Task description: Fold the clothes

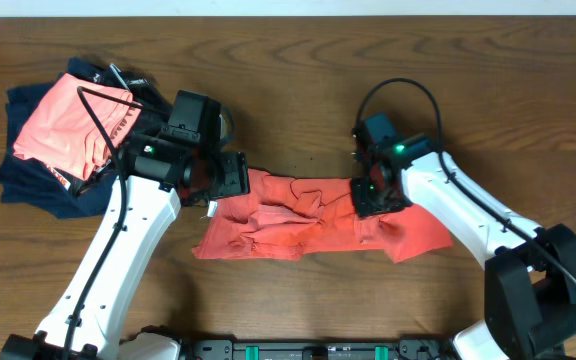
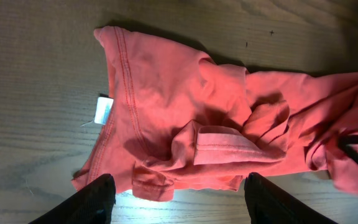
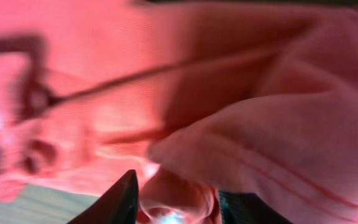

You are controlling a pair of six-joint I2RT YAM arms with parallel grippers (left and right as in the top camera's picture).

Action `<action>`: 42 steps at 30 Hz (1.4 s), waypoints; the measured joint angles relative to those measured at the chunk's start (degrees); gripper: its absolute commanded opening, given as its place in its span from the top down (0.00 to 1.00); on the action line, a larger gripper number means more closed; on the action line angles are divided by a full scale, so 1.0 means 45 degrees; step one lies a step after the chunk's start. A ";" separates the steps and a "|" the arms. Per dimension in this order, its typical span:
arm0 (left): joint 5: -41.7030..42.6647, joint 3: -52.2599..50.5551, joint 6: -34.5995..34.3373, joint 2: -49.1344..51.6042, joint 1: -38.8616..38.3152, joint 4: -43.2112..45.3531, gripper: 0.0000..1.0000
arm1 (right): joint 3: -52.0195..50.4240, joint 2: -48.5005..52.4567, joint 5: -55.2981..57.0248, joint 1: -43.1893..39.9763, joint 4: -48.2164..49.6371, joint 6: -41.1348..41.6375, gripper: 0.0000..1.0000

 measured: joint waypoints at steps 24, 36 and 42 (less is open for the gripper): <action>0.0000 0.0000 -0.0097 0.0005 0.0000 -0.0010 0.26 | 0.0087 -0.1423 0.2623 -0.0452 -0.0102 0.0729 0.50; 0.0000 0.0000 -0.0097 0.0005 0.0000 -0.0010 0.26 | -0.0408 0.0350 0.1996 -0.0452 0.2754 0.0986 0.98; 0.0000 0.0000 -0.0097 0.0005 0.0000 -0.0015 0.26 | -0.0403 0.0359 0.1841 -0.0452 0.4153 0.0981 0.99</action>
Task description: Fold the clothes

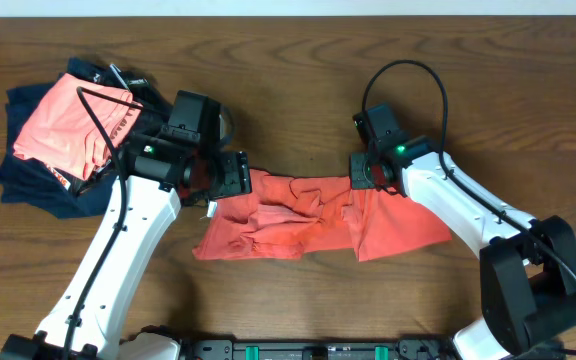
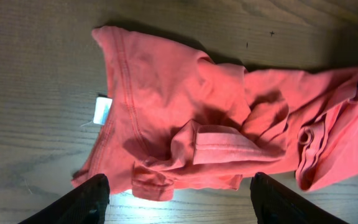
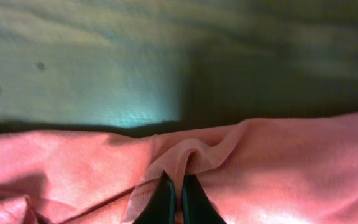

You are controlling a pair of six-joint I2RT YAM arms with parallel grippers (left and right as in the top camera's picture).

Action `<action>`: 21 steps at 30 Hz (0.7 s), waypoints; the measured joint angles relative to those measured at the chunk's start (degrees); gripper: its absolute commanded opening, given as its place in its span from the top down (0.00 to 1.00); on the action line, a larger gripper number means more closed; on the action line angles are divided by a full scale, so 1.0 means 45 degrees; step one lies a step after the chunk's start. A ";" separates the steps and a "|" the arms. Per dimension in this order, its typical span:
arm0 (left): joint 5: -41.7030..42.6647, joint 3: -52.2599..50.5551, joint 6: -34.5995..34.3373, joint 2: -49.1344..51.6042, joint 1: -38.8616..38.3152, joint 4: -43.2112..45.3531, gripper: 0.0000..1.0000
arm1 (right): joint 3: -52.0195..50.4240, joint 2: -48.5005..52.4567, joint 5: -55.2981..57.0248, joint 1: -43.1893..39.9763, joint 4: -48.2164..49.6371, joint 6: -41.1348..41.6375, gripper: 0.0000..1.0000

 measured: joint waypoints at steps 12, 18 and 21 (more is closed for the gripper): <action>0.0000 0.0000 -0.0005 0.0000 0.0000 0.0000 0.26 | 0.0005 0.0000 -0.0534 -0.0505 0.0665 0.0209 0.99; -0.0005 0.0000 -0.0005 0.0000 0.0000 0.0005 0.26 | 0.0005 -0.0005 -0.2448 -0.0777 0.1554 -0.0447 0.99; 0.0000 0.0000 0.0000 0.0000 0.0000 0.0000 0.26 | 0.0010 -0.0015 -0.3031 -0.0894 0.1870 -0.0549 0.99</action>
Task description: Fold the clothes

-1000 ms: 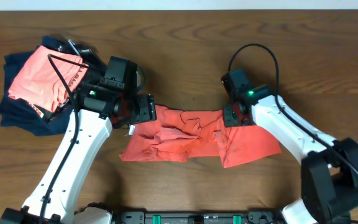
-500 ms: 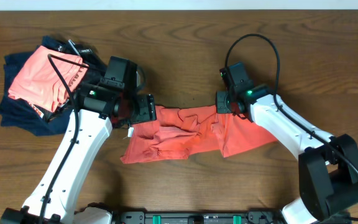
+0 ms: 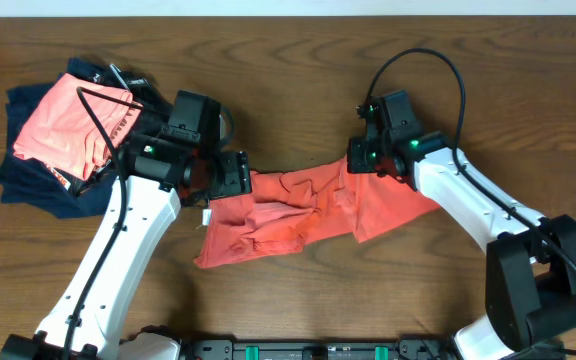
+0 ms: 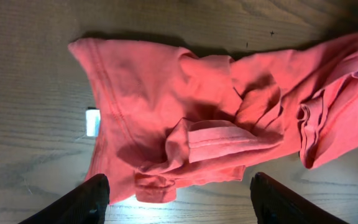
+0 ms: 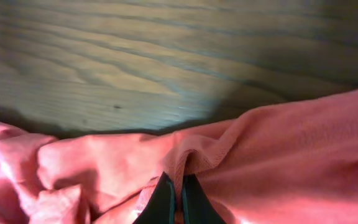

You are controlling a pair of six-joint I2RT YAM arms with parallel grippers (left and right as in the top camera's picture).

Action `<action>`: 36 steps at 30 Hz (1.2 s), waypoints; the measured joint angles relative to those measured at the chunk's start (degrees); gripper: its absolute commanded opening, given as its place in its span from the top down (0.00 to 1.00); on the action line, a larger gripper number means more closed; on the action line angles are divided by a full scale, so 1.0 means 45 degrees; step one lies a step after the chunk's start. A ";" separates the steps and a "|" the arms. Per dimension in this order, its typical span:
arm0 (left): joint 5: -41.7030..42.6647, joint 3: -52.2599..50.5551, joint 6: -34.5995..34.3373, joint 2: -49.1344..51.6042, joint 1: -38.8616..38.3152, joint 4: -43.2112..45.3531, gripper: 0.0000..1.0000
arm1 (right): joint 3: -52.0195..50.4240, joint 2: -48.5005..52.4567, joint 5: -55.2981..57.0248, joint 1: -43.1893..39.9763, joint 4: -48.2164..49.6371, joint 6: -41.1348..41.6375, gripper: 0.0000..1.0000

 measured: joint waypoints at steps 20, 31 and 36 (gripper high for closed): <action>0.0000 0.0000 -0.0010 0.0000 0.0000 0.0000 0.26 | 0.0000 -0.0083 -0.2773 -0.1127 0.1258 -0.0087 0.98; 0.0000 0.0000 -0.0087 0.0000 0.0000 0.0000 0.26 | 0.0000 -0.0083 -0.3055 -0.0738 0.1039 -0.0355 0.58; 0.0000 0.0000 -0.0087 0.0000 0.0000 0.0000 0.26 | 0.0000 -0.0083 -0.4439 -0.0024 0.1122 -0.1574 0.48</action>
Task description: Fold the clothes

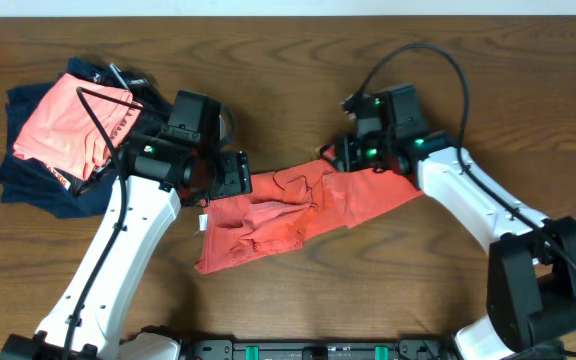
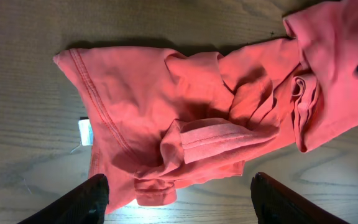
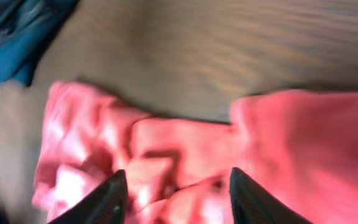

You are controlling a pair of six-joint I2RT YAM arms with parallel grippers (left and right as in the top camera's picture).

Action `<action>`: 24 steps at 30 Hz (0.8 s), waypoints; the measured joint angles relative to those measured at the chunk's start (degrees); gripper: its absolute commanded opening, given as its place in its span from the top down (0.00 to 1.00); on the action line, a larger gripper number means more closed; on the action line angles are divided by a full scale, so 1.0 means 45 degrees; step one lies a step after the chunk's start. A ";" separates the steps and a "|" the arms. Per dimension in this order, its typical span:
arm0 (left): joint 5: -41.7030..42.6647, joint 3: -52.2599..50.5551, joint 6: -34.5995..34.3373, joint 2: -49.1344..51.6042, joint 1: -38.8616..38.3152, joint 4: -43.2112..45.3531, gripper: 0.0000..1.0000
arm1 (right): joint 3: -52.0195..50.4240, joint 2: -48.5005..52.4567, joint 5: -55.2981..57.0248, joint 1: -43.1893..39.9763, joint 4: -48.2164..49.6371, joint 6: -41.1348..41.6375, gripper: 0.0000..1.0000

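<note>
A crumpled red garment (image 1: 288, 208) lies at the table's middle, its right part drawn over toward the left. The left wrist view shows the garment (image 2: 185, 106) bunched, with a white tag (image 2: 86, 132) at its left hem. My left gripper (image 2: 179, 202) hovers open above the garment's left end, also seen from overhead as the left gripper (image 1: 232, 178). My right gripper (image 3: 182, 199) is open just above the garment (image 3: 291, 143); overhead, the right gripper (image 1: 341, 157) sits at the garment's upper edge. Nothing is held.
A pile of folded clothes (image 1: 63, 130), pink on dark blue, sits at the back left; a corner of the blue cloth (image 3: 11, 37) shows in the right wrist view. Bare wooden table (image 1: 298, 60) surrounds the garment.
My right gripper was shut on the garment's upper edge; now it is open and further left, and the cloth lies released. The garment's right end has shifted left. The left arm has not moved.
First my right gripper was pressed into the garment's right half with cloth between its fingers. Then it was shut on the upper edge, and later held that edge further up and left. Now the cloth is let go, the garment more compact. The left gripper stayed open throughout.
</note>
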 measured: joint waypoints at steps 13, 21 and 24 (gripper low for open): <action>-0.0636 -0.0554 -0.0087 0.0000 0.0000 -0.0457 0.14 | 0.0015 -0.0845 0.1851 -0.0957 -0.2327 -0.0767 0.42; -0.0908 -0.3143 -0.0306 0.0160 0.0078 0.1457 0.06 | 0.0068 -0.1243 0.4449 -0.1967 -0.4828 -0.0758 0.41; -0.0903 -0.4182 -0.0447 0.0389 0.0321 0.2463 0.01 | 0.0068 -0.1243 0.4920 -0.2089 -0.5110 -0.0758 0.40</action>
